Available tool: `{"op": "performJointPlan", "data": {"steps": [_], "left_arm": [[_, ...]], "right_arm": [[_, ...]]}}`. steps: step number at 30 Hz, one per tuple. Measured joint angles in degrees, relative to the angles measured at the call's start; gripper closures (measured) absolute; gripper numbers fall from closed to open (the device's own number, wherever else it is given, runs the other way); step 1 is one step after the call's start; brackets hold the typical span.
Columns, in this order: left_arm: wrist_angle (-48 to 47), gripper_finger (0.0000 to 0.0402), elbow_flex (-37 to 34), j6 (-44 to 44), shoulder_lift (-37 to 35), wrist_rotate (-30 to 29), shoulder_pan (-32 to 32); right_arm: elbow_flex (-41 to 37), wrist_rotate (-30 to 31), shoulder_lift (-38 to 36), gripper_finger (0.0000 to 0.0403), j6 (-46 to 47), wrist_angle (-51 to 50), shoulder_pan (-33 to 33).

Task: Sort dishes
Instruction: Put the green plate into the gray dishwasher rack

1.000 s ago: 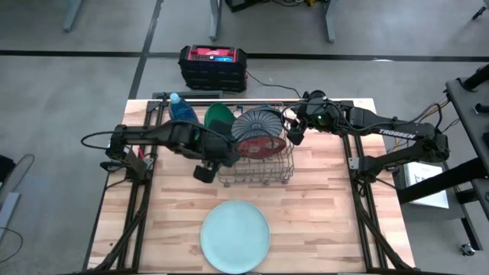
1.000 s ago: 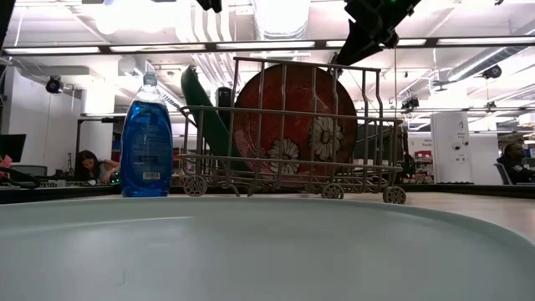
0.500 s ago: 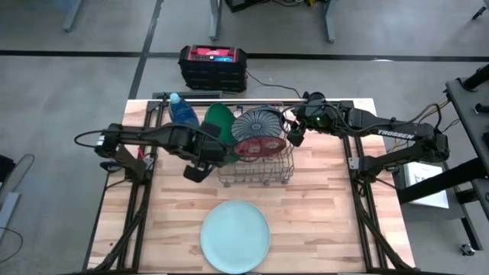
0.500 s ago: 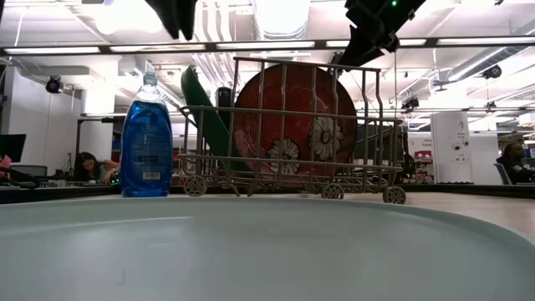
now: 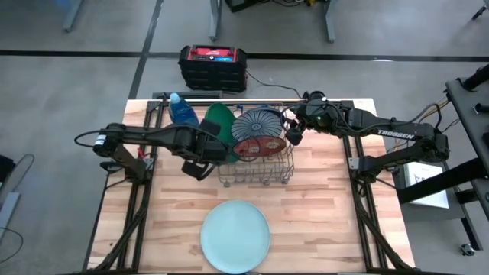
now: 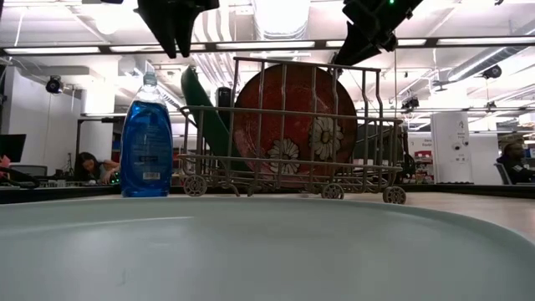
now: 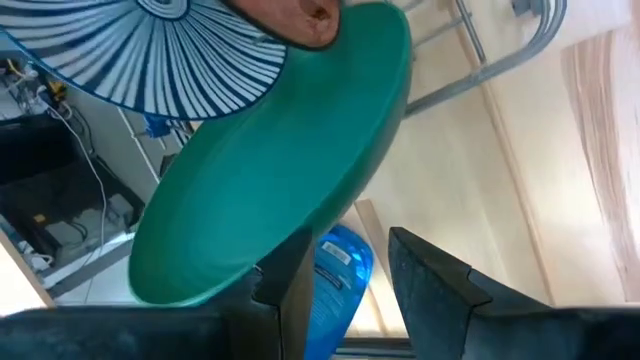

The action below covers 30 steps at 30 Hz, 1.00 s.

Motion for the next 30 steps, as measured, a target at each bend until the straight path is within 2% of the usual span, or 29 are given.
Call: {"op": "performJointPlan", "data": {"steps": [8,24,30], "left_arm": [[0.7,0.0281,3.0,0.9,-0.1,0.0,0.1],[3.6,0.0281,0.4,4.2,2.2,0.0,0.5],[3.1,0.0281,0.2,4.1,2.2,2.0,1.1]], "right_arm": [[0.0,0.0,0.0,0.0224,0.1,0.0,0.0],[0.0,0.0,0.0,0.0224,0.2,0.0,0.0],[0.0,0.0,0.0,0.0224,0.2,0.0,0.0]]}}
